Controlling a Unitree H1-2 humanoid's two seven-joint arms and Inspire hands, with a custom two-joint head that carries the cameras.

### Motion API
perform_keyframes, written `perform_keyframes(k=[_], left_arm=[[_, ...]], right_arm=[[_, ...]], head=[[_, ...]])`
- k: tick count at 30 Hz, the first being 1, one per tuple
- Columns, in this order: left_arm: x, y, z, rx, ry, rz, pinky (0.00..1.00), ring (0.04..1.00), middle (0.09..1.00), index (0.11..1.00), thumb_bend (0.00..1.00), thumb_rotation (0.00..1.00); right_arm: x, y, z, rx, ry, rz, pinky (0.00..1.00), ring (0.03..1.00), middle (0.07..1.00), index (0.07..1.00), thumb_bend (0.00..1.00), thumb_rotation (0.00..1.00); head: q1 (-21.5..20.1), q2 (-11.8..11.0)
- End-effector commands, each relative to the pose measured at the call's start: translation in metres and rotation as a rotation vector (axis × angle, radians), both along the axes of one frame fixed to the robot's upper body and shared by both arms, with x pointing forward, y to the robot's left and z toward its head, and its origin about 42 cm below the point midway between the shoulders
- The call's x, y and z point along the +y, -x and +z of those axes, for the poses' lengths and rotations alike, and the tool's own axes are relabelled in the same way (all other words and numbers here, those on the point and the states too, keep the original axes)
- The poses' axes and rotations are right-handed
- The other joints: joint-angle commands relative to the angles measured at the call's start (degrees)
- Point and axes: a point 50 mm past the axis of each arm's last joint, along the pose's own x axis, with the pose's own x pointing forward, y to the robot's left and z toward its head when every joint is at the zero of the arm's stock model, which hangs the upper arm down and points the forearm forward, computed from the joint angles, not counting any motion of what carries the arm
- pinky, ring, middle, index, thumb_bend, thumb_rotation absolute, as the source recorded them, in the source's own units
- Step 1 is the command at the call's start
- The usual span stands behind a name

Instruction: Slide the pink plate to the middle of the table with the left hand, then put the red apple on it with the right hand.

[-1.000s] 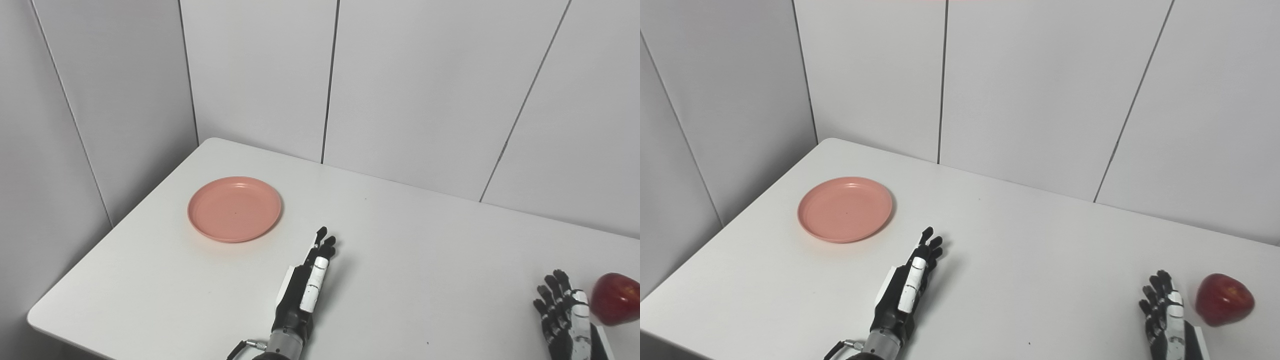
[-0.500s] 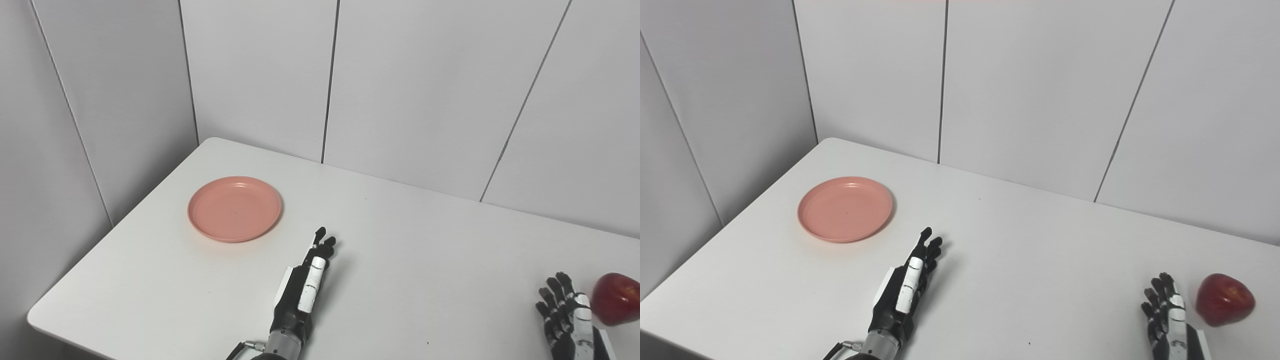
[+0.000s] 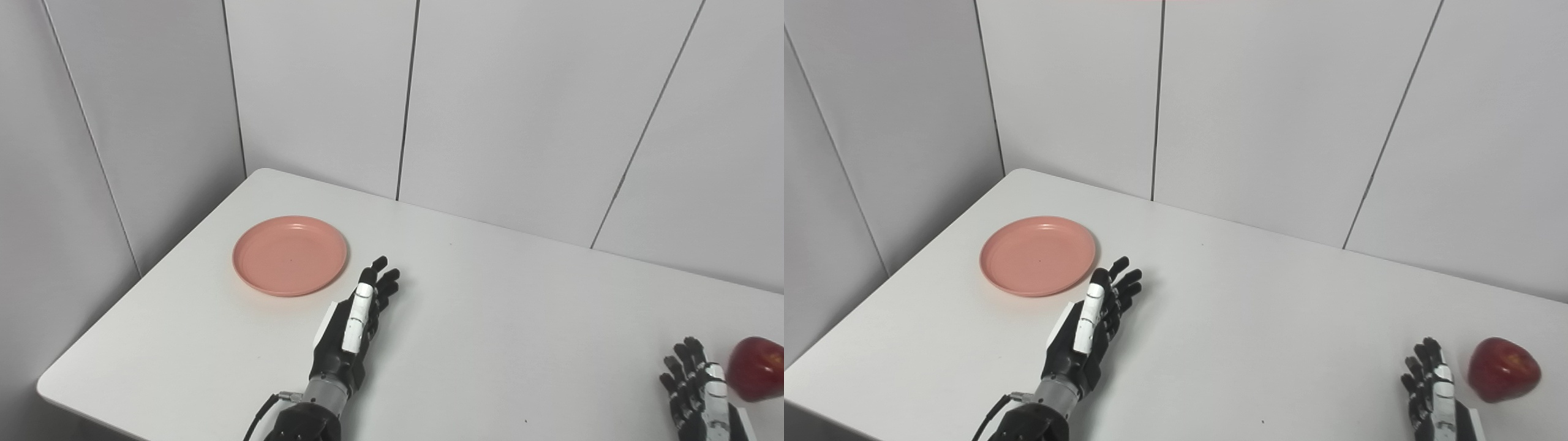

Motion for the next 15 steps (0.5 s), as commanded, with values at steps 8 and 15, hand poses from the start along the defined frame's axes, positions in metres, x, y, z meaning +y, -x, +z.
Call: perform_keyframes(k=[8, 15], left_arm=[[0.018, -0.030, 0.066, -0.181, -0.047, -0.025, 1.00, 0.926, 0.902, 0.890, 0.91, 1.00], [0.034, -0.047, 0.092, -0.236, -0.073, -0.030, 0.97, 0.900, 0.886, 0.875, 0.97, 1.00]], right_arm=[[0.012, 0.010, -0.014, 0.029, -0.022, 0.003, 1.00, 0.982, 0.972, 0.969, 0.82, 1.00], [0.014, 0.011, -0.015, 0.029, -0.020, 0.010, 1.00, 0.989, 0.979, 0.981, 0.83, 1.00]], head=[[-0.3, -0.1], [-0.5, -0.3]])
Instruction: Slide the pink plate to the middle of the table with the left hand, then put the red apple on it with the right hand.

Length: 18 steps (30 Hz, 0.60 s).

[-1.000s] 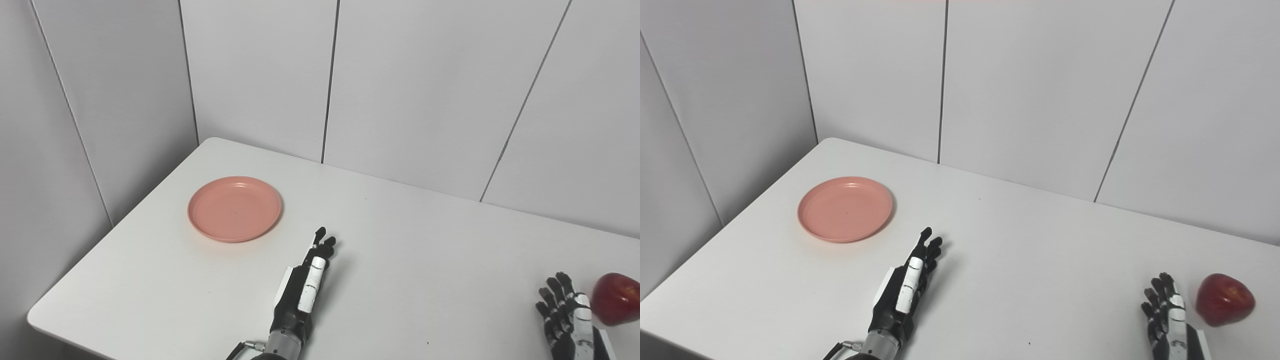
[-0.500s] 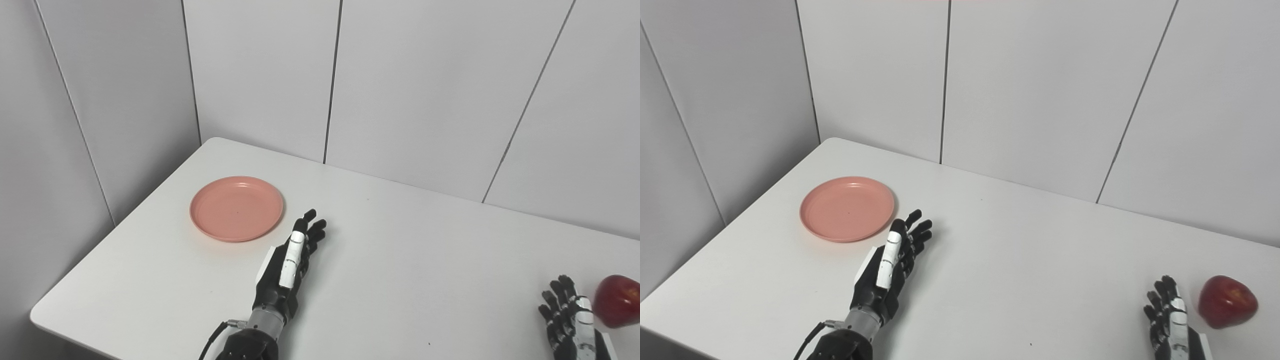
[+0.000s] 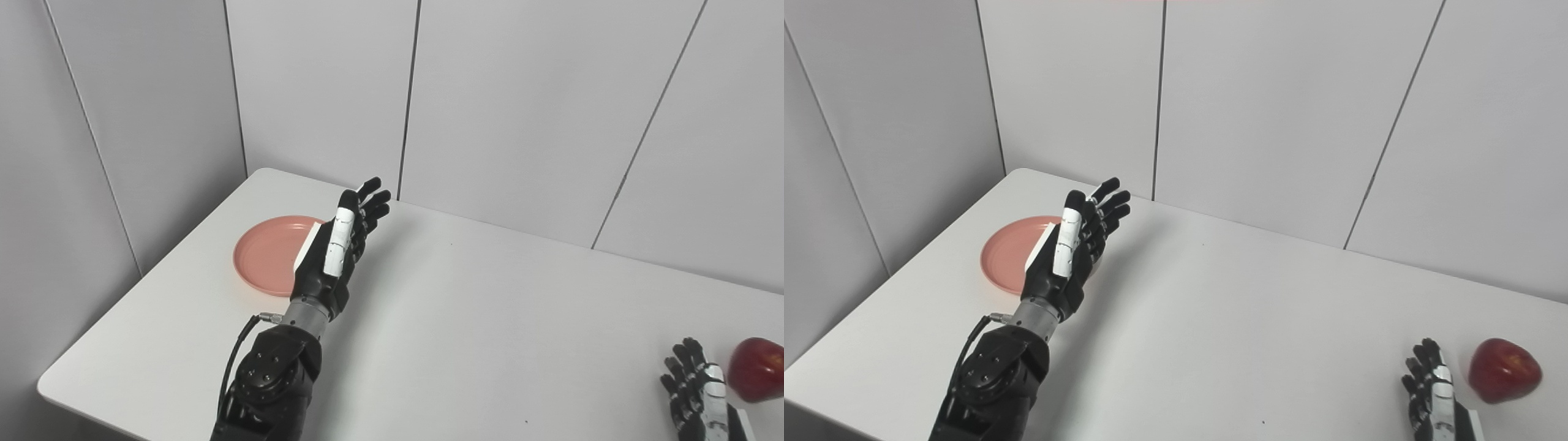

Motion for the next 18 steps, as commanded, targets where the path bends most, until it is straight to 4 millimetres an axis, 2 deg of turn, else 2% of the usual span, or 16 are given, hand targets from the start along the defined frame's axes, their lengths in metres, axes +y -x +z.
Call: perform_keyframes(k=[1, 5, 7, 14, 18], left_arm=[[0.005, -0.012, 0.030, -0.097, -0.015, -0.025, 0.97, 0.902, 0.887, 0.876, 0.97, 1.00], [0.024, -0.025, 0.040, -0.115, -0.030, -0.001, 0.97, 0.899, 0.882, 0.868, 0.97, 1.00], [0.037, -0.033, 0.044, -0.116, -0.049, 0.016, 0.92, 0.887, 0.881, 0.858, 0.98, 1.00], [0.075, -0.050, 0.054, -0.112, -0.083, 0.057, 0.95, 0.900, 0.890, 0.892, 1.00, 1.00], [0.094, -0.058, 0.060, -0.115, -0.095, 0.097, 0.90, 0.888, 0.884, 0.893, 1.00, 1.00]], right_arm=[[0.011, 0.010, -0.015, 0.032, -0.021, 0.014, 1.00, 0.990, 0.981, 0.983, 0.82, 1.00], [0.012, 0.010, -0.016, 0.032, -0.020, 0.017, 1.00, 0.992, 0.983, 0.983, 0.82, 1.00], [0.012, 0.011, -0.016, 0.032, -0.023, 0.018, 1.00, 0.993, 0.983, 0.980, 0.81, 1.00], [0.013, 0.011, -0.017, 0.031, -0.022, 0.015, 1.00, 0.989, 0.981, 0.981, 0.80, 1.00], [0.012, 0.011, -0.018, 0.032, -0.025, 0.009, 1.00, 0.982, 0.974, 0.975, 0.79, 1.00]], head=[[0.0, 0.0], [-0.1, 0.0], [-0.2, 0.0], [-0.3, 0.1], [-0.2, 0.1]])
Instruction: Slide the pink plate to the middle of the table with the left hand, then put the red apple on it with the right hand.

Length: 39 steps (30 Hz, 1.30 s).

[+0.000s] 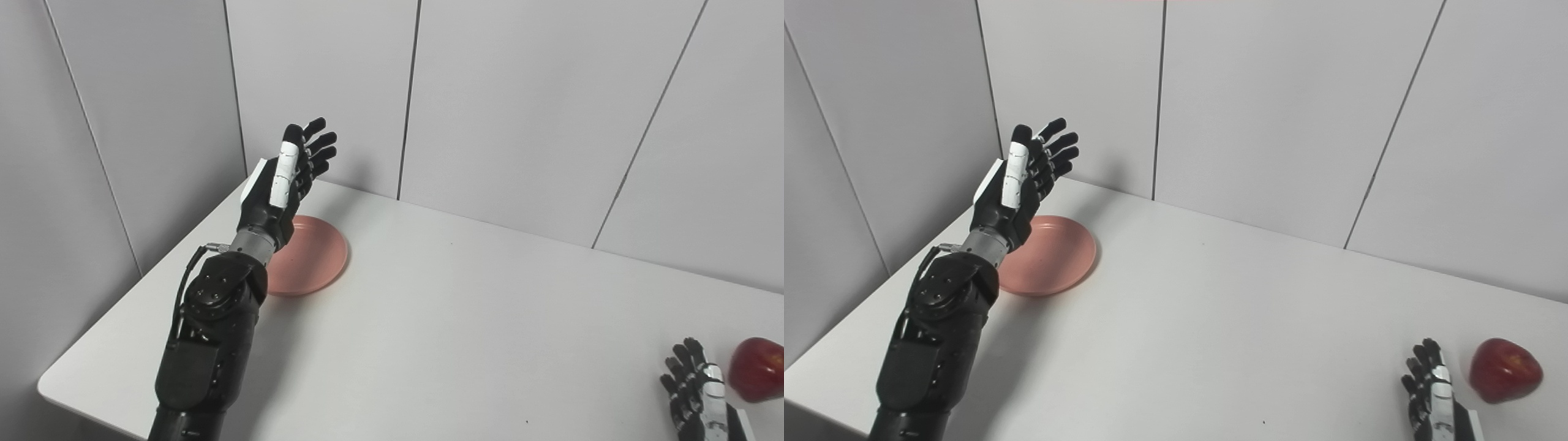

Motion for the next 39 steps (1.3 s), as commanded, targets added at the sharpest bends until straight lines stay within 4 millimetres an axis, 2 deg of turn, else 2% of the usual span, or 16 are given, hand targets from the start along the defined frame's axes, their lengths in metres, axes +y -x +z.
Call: perform_keyframes(k=[1, 10, 18, 32, 33, 34, 36, 39], left_arm=[[0.006, -0.010, 0.031, -0.097, -0.015, -0.006, 0.89, 0.890, 0.887, 0.899, 1.00, 1.00], [0.036, -0.025, 0.034, -0.100, -0.002, 0.031, 0.91, 0.892, 0.897, 0.903, 1.00, 1.00], [0.058, -0.040, 0.033, -0.099, -0.015, 0.052, 0.89, 0.878, 0.882, 0.913, 1.00, 1.00], [0.097, -0.069, 0.016, -0.066, 0.009, 0.112, 0.87, 0.856, 0.872, 0.891, 1.00, 1.00], [0.099, -0.070, 0.014, -0.076, 0.011, 0.129, 0.87, 0.848, 0.861, 0.886, 1.00, 1.00], [0.102, -0.070, 0.012, -0.086, 0.015, 0.143, 0.80, 0.782, 0.798, 0.861, 1.00, 0.99], [0.105, -0.066, 0.010, -0.101, 0.024, 0.156, 0.74, 0.738, 0.754, 0.841, 1.00, 0.99], [0.105, -0.051, 0.009, -0.126, 0.048, 0.150, 0.74, 0.762, 0.762, 0.838, 1.00, 1.00]], right_arm=[[0.011, 0.010, -0.017, 0.030, -0.026, 0.011, 1.00, 0.983, 0.975, 0.975, 0.79, 1.00], [0.011, 0.010, -0.018, 0.030, -0.027, 0.017, 1.00, 0.989, 0.979, 0.977, 0.80, 1.00], [0.011, 0.010, -0.018, 0.027, -0.024, 0.019, 1.00, 0.991, 0.981, 0.978, 0.80, 1.00], [0.009, 0.012, -0.018, 0.029, -0.020, 0.016, 1.00, 0.986, 0.977, 0.981, 0.82, 1.00], [0.009, 0.012, -0.017, 0.028, -0.021, 0.016, 1.00, 0.985, 0.976, 0.979, 0.82, 1.00], [0.009, 0.012, -0.017, 0.028, -0.022, 0.016, 1.00, 0.986, 0.978, 0.979, 0.82, 1.00], [0.009, 0.012, -0.017, 0.029, -0.024, 0.016, 1.00, 0.986, 0.978, 0.979, 0.82, 1.00], [0.010, 0.010, -0.018, 0.030, -0.022, 0.018, 1.00, 0.988, 0.981, 0.983, 0.82, 1.00]], head=[[0.1, 0.1], [0.0, 0.0], [0.0, 0.0], [0.1, 0.2], [0.1, 0.2], [0.1, 0.2], [0.3, 0.3], [0.2, 0.0]])
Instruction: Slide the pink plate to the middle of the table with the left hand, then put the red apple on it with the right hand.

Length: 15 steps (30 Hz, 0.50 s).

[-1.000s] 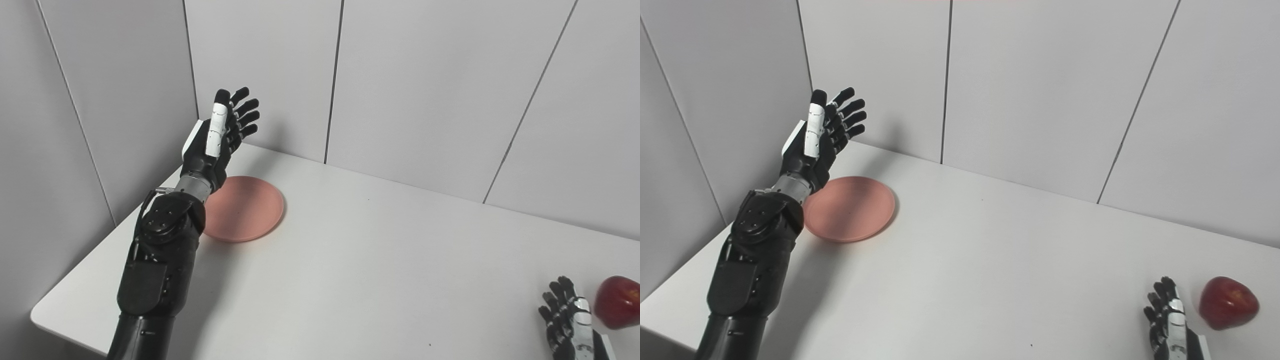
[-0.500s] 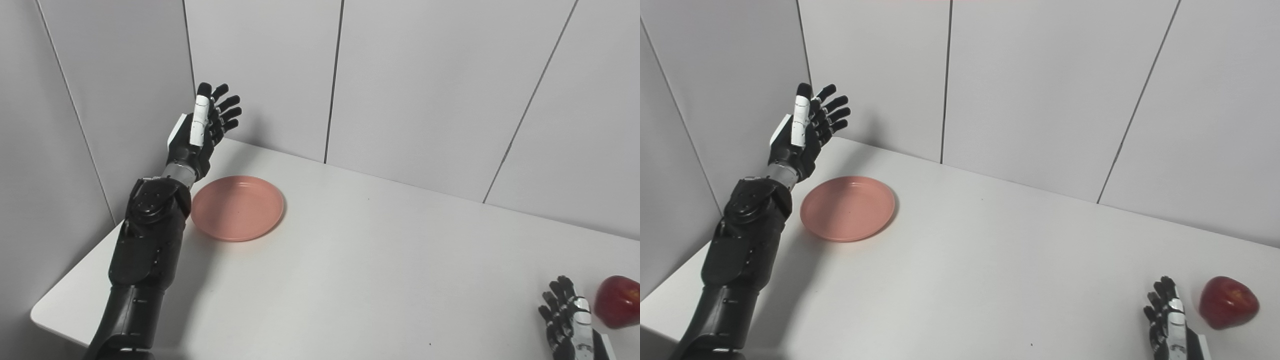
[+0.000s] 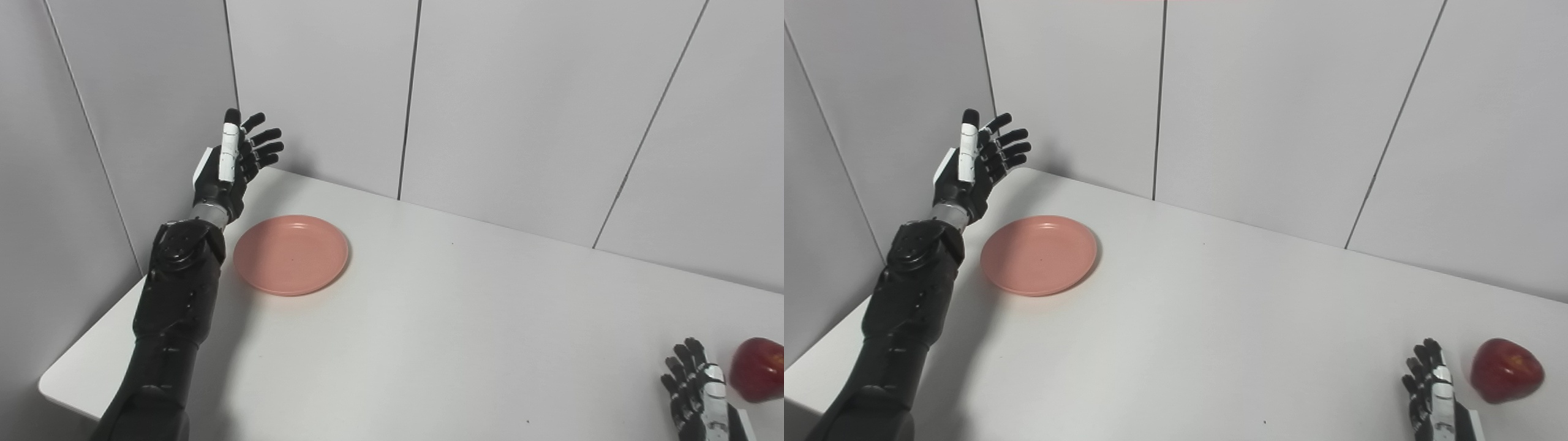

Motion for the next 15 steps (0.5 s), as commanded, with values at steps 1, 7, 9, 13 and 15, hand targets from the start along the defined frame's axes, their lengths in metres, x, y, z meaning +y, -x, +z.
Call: perform_keyframes(k=[1, 7, 9, 13, 15], left_arm=[[0.002, 0.011, 0.033, -0.142, -0.027, -0.007, 0.74, 0.769, 0.765, 0.839, 1.00, 1.00], [-0.003, 0.036, 0.027, -0.155, -0.039, -0.012, 0.79, 0.821, 0.800, 0.850, 1.00, 1.00], [0.001, 0.036, 0.025, -0.144, -0.041, 0.002, 0.82, 0.831, 0.800, 0.857, 1.00, 1.00], [0.015, 0.031, 0.025, -0.123, -0.049, 0.033, 0.85, 0.837, 0.846, 0.863, 0.99, 1.00], [0.021, 0.028, 0.029, -0.114, -0.056, 0.052, 0.84, 0.828, 0.834, 0.866, 1.00, 1.00]], right_arm=[[0.010, 0.008, -0.017, 0.028, -0.023, 0.015, 1.00, 0.989, 0.981, 0.983, 0.82, 1.00], [0.008, 0.004, -0.019, 0.033, -0.017, 0.017, 1.00, 0.982, 0.975, 0.979, 0.81, 1.00], [0.009, 0.004, -0.020, 0.034, -0.018, 0.017, 1.00, 0.983, 0.976, 0.985, 0.79, 1.00], [0.009, 0.004, -0.019, 0.032, -0.034, 0.011, 1.00, 0.987, 0.978, 0.978, 0.79, 1.00], [0.009, 0.005, -0.019, 0.031, -0.032, 0.014, 1.00, 0.984, 0.975, 0.977, 0.80, 1.00]], head=[[0.1, 0.0], [1.0, -0.7], [0.7, -0.8], [0.6, -0.7], [0.6, -0.5]])
